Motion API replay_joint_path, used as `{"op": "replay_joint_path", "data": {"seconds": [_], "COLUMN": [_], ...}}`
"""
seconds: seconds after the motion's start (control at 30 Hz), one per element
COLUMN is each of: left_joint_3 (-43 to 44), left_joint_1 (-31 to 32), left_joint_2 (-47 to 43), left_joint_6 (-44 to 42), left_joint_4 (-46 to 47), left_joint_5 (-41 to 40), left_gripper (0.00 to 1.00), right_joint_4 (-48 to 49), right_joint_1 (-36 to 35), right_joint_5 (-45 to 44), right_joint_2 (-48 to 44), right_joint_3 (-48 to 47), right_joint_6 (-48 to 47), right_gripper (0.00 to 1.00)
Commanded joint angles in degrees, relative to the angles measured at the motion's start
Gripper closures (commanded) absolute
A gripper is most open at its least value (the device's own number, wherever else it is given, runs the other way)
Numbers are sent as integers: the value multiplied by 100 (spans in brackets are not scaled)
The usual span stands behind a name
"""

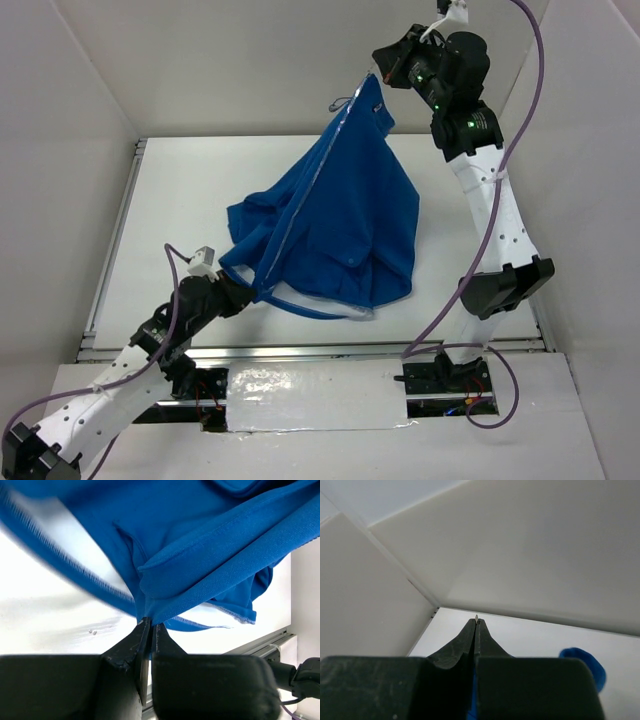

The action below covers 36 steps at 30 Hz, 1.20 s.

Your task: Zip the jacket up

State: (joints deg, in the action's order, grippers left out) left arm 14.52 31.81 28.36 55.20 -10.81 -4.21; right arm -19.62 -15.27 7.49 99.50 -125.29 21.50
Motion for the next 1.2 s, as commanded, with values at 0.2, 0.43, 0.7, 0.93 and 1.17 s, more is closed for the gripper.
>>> {"op": "replay_joint_path", "data": {"seconds": [0.2, 0.43, 0.7, 0.93, 1.17], "left_joint_3": [-64, -29, 138, 595, 1875], "left_joint_1": [36, 36, 36, 44, 44], "left_joint_2": [215, -190, -217, -533, -420], "left_joint_6": [-88, 35, 175, 334, 62], "left_joint_4": [-967, -1345, -1669, -2065, -2705], "left_joint_5": [192, -10, -10, 51, -115], "left_gripper": [100, 100, 85, 25, 1], "right_joint_4": [1566, 1320, 1127, 917, 91], "right_joint_1": [217, 235, 401, 419, 419], "right_joint_5": [-28, -300, -521, -274, -414], "right_joint_2": [130, 630, 1150, 1229, 431], "right_joint_3": [-153, 22, -126, -495, -681], "right_joint_6": [-163, -321, -260, -67, 267], "right_gripper": [100, 100, 87, 29, 0]}}
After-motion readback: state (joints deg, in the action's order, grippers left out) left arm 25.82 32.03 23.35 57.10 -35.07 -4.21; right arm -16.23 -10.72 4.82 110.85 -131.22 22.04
